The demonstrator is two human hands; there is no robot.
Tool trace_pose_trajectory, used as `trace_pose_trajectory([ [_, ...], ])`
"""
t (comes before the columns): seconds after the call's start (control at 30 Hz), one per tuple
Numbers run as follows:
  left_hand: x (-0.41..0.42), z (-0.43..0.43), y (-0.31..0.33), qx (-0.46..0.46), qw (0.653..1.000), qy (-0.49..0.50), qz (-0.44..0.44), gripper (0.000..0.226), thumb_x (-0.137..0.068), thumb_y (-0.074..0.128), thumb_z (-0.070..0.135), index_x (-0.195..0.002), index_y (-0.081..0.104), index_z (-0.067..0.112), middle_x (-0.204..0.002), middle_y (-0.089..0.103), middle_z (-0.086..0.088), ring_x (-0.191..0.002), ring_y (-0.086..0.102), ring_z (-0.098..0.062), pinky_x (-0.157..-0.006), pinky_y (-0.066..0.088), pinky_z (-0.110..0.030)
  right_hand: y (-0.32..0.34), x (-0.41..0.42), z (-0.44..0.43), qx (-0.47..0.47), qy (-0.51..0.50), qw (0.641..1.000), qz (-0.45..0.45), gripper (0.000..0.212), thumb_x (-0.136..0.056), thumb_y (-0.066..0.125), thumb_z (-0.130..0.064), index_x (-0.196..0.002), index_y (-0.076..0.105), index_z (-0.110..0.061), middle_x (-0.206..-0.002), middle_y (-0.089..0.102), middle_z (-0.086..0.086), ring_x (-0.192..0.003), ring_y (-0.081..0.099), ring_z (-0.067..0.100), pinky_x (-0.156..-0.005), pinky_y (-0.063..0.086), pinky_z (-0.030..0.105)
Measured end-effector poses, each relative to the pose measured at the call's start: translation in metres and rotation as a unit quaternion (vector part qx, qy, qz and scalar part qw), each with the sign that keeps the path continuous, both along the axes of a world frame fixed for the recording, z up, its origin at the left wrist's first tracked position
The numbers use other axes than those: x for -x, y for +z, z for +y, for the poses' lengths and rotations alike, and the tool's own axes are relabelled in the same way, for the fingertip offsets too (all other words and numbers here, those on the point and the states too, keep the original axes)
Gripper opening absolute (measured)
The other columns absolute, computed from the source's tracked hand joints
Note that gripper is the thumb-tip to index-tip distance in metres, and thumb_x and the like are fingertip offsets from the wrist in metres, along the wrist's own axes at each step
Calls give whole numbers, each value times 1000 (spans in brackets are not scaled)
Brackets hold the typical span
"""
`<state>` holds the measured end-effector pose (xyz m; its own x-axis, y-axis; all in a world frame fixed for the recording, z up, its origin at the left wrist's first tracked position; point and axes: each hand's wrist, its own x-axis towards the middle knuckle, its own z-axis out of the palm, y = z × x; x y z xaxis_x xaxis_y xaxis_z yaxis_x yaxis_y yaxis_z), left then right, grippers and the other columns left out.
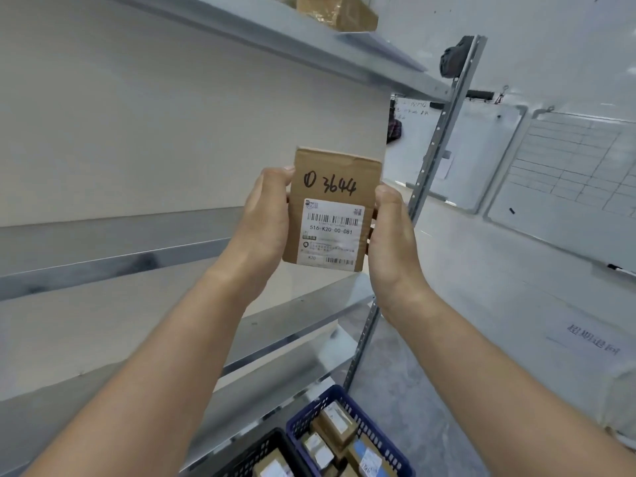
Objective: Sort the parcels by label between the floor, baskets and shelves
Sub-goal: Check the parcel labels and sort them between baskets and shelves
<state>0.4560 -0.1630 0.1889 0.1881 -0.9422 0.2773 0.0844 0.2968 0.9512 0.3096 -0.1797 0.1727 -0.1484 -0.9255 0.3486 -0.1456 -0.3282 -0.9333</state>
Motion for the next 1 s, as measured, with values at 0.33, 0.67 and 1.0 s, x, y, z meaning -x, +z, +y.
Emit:
trace_pose_trajectory([
  [0.33, 32, -77, -10, -30, 996, 77, -13, 40, -104, 29, 46, -117, 62, 25, -77, 74, 17, -75, 71, -3, -73, 52, -32, -15, 29, -99, -17, 79, 997, -16, 47, -117, 29, -43, -147, 57, -21, -116, 77, -4, -87, 72, -5, -59, 53, 12],
  [0.67, 120, -100, -58, -76, 964, 255, 4, 52, -94, 37, 53, -122, 62, 18, -113, 71, -5, -109, 68, -26, -100, 53, -49, -65, 81, -180, -65, 256, 964, -39, 65, -93, 39, -59, -134, 66, -17, -116, 81, 2, -109, 76, 20, -91, 61, 42],
  [1.0, 136, -91, -115, -157, 933, 323, 24, 32, -104, 34, 41, -104, 64, 29, -84, 74, 16, -105, 70, -21, -102, 53, -45, -128, 81, -191, -154, 334, 930, -21, 50, -95, 36, -53, -113, 66, -17, -97, 77, 0, -83, 69, 14, -66, 49, 31],
])
